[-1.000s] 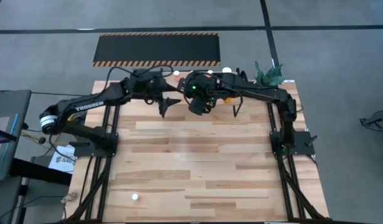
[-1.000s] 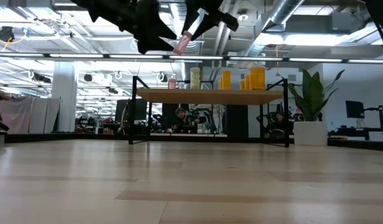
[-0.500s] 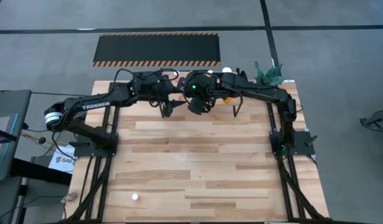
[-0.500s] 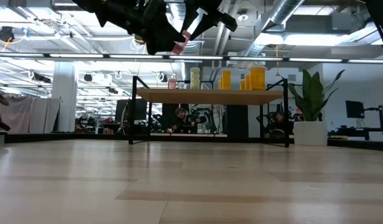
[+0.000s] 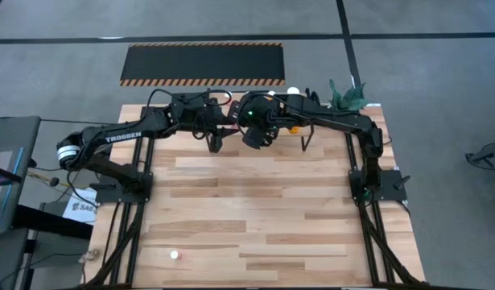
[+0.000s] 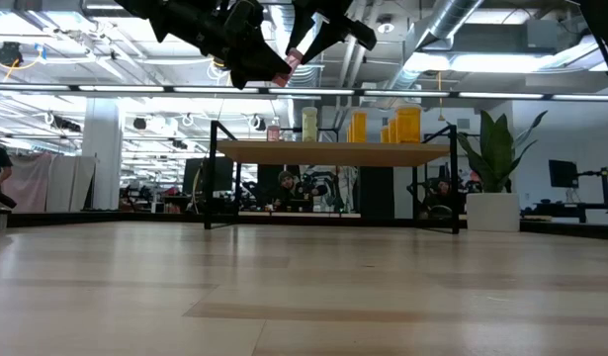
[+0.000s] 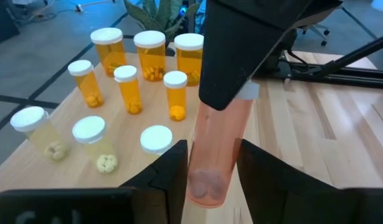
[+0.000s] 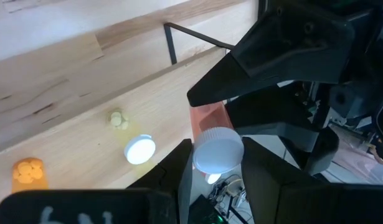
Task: Pick and place medicine bottles onto shelf by color
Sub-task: Put the right pink pill bottle on the shelf aligned with the other small pink pill bottle
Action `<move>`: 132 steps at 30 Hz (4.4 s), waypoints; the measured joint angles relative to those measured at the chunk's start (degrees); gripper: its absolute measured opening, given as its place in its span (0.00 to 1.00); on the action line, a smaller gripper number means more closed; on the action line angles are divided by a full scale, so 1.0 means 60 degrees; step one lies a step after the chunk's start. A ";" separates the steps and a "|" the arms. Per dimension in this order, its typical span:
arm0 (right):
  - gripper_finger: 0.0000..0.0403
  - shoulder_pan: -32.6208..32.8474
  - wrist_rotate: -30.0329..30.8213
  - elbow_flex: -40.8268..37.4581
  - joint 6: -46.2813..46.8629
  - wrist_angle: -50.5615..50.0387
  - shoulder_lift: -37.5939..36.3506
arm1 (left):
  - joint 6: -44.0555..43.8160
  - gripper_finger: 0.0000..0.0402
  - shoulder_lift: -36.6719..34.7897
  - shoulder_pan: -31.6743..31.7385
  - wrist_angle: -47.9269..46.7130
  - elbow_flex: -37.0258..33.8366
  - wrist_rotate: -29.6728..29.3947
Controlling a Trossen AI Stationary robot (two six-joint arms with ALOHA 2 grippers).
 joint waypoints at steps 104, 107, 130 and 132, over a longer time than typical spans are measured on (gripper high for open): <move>0.77 -0.4131 -0.5683 -0.1712 0.7241 -0.1738 -0.4047 | -0.2914 0.36 0.4732 -0.2939 0.8864 -0.1865 -1.3942; 0.77 -0.4131 -0.5679 -0.1712 0.7246 -0.1738 -0.4047 | -0.2899 0.39 0.4732 -0.2996 0.8860 -0.1865 -1.3942; 0.77 -0.4120 -0.5690 -0.1712 0.7238 -0.1667 -0.4047 | 0.4749 0.62 0.4235 -0.3462 1.4499 -0.1865 -1.5168; 0.77 -0.4120 -0.5690 -0.1712 0.7238 -0.1665 -0.4047 | 0.4963 0.65 0.3840 -0.3505 1.4758 -0.1865 -1.4889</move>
